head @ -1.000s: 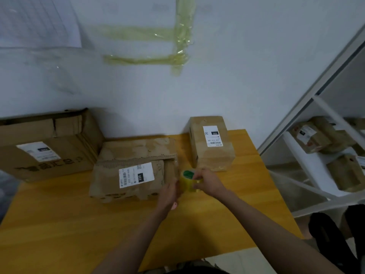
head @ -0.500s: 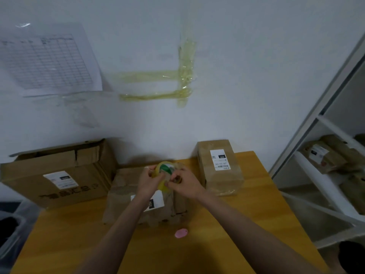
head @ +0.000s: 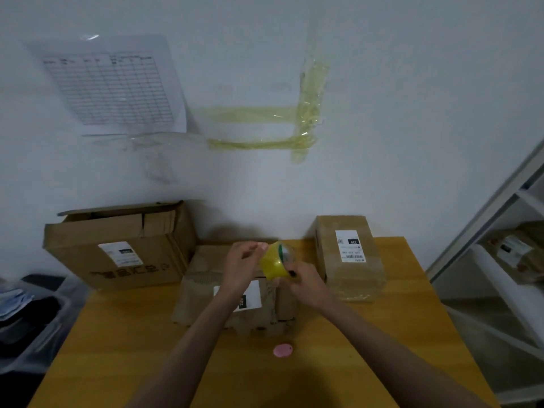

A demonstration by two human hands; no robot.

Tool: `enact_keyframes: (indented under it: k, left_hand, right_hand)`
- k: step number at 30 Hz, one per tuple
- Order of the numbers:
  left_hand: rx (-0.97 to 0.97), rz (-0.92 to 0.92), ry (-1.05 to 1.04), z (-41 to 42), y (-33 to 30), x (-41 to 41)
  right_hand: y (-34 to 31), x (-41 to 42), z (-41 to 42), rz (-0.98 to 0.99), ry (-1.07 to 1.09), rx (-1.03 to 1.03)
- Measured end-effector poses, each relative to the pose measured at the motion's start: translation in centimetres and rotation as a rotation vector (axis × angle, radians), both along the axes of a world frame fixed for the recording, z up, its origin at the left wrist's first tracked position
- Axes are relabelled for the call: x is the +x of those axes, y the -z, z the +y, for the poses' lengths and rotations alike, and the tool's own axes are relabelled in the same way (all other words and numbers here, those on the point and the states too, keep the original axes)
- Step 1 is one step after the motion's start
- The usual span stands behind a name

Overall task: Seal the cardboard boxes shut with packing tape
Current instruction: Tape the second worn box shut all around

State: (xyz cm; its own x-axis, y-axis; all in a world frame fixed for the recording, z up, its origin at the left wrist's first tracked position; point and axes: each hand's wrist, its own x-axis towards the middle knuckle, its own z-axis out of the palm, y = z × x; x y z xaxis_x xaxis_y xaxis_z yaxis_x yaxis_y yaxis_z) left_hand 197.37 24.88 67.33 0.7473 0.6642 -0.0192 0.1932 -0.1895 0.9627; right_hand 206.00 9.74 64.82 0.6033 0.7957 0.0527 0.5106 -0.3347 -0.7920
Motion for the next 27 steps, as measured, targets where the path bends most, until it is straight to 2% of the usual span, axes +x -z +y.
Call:
enact_keyframes:
  k: [4, 15, 22, 27]
  left_hand:
    - [-0.037, -0.017, 0.043, 0.6, 0.1, -0.8]
    - [0.142, 0.070, 0.151, 1.1, -0.5, -0.7]
    - [0.191, 0.049, 0.141, 0.4, -0.9, -0.1]
    - [0.194, 0.014, 0.177, 0.4, -1.5, 0.2]
  right_hand:
    - [0.6, -0.3, -0.6, 0.047, -0.007, 0.036]
    - [1.3, -1.0, -1.3, 0.076, -0.042, 0.091]
    - [1.9, -0.5, -1.9, 0.070, 0.066, 0.054]
    - [1.8, -0.7, -2.2, 0.173, 0.138, 0.058]
